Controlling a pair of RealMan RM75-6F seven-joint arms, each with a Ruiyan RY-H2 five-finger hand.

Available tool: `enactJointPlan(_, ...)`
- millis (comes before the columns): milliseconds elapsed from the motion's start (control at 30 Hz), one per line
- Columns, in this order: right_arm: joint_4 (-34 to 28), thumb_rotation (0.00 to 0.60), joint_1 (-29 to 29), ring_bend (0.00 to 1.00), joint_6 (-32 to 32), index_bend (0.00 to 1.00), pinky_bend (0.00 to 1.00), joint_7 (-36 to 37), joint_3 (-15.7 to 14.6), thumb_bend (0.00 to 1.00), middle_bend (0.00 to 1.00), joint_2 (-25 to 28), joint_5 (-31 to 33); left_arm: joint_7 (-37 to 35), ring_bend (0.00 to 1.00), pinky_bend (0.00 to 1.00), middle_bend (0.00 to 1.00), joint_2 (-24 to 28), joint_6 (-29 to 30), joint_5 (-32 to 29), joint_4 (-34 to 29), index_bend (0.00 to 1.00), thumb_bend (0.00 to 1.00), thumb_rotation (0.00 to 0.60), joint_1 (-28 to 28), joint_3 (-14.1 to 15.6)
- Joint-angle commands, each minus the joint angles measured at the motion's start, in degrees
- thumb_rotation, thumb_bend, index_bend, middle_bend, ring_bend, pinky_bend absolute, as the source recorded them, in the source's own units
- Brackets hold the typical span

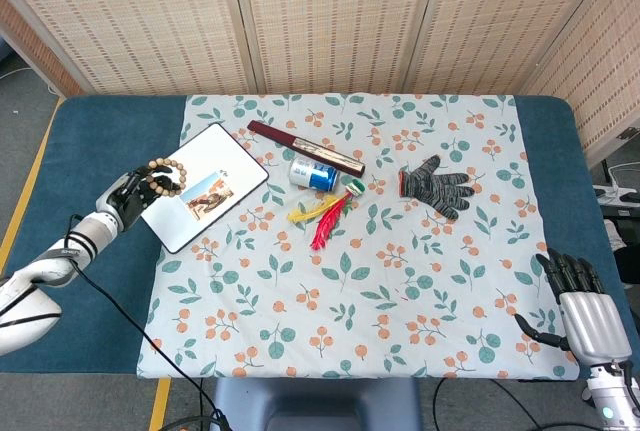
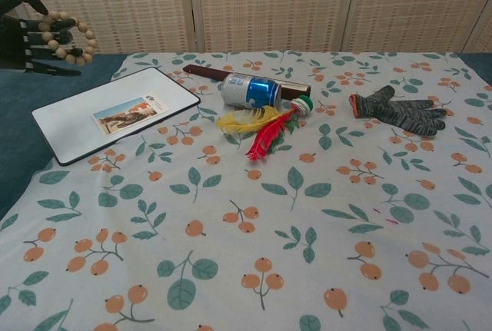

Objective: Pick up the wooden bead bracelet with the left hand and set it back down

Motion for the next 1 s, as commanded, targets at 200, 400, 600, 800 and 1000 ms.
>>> enactJointPlan(200, 0.31, 0.312, 0.23, 0.00, -0.34, 0.00, 0.00, -0.18, 0.23, 0.20, 0.00, -0.24, 0.63, -11.44, 0.39, 0.07, 0.61, -5.60, 4.96, 28.40, -5.22, 0.48, 0.44, 0.000, 6.19, -1.16)
enactJointPlan(400, 0.28, 0.310, 0.21, 0.00, -0.14, 0.00, 0.00, -0.22, 0.26, 0.20, 0.00, -0.31, 0.62, -20.26, 0.39, 0.07, 0.64, -6.40, 5.24, 35.66, -5.57, 0.50, 0.48, 0.019, 6.41, 0.85)
enactJointPlan(600, 0.24, 0.311, 0.14, 0.00, 0.05, 0.00, 0.00, -0.07, 0.23, 0.20, 0.00, -0.24, 0.57, -29.50, 0.39, 0.06, 0.64, -5.35, 2.20, 38.56, -2.36, 0.51, 0.49, 0.279, 4.35, 3.72)
enactJointPlan(800, 0.39, 0.311, 0.24, 0.00, -0.12, 0.00, 0.00, -0.13, 0.26, 0.20, 0.00, -0.31, 0.73, -36.19, 0.39, 0.06, 0.65, -4.29, 0.96, 43.27, -1.31, 0.52, 0.49, 0.463, 3.12, 5.73)
enactJointPlan(1000, 0.33, 0.311, 0.23, 0.00, -0.02, 0.00, 0.00, -0.21, 0.25, 0.20, 0.00, -0.33, 0.68, -41.37, 0.39, 0.06, 0.65, -3.93, 1.12, 47.11, -1.22, 0.52, 0.49, 0.563, 2.66, 6.48)
